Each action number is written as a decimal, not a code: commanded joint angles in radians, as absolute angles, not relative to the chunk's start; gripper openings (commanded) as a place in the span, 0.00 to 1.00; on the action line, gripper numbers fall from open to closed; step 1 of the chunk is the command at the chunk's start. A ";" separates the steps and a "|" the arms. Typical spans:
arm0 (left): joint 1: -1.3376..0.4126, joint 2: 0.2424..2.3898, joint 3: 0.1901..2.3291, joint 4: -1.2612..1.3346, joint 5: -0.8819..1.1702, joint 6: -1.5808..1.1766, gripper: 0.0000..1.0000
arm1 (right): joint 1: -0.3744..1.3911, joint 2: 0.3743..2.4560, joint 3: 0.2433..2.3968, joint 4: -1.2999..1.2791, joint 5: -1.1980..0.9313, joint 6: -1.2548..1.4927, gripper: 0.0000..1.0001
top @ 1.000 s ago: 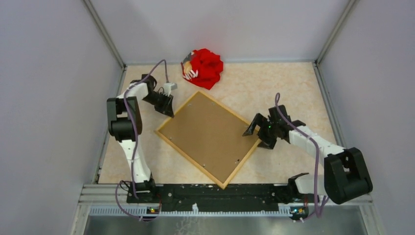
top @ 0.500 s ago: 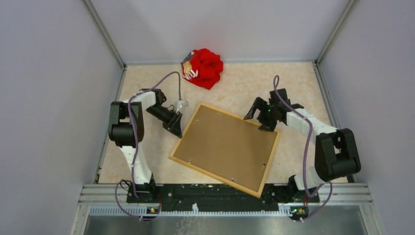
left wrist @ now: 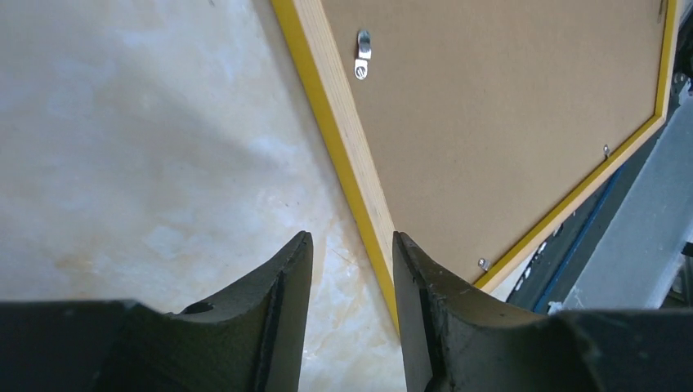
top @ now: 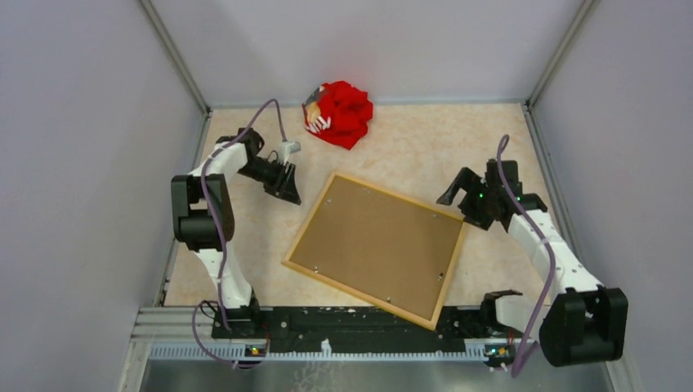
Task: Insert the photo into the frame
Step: Adjust the photo frame at the center of the board, then install the photo frame at the center of the board.
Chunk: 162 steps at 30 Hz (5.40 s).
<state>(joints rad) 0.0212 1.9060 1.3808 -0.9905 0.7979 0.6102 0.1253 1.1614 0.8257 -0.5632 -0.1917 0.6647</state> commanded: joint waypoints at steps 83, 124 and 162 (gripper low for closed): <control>0.170 1.989 1.438 -1.043 0.638 0.670 0.32 | 0.716 1.845 1.216 -0.078 -0.207 0.907 0.90; 0.193 2.001 1.469 -1.173 0.689 0.778 0.28 | 0.756 2.027 1.440 -0.062 -0.272 0.900 0.88; 0.192 2.002 1.420 -1.172 0.648 0.828 0.19 | 0.789 2.105 1.489 0.028 -0.273 0.964 0.85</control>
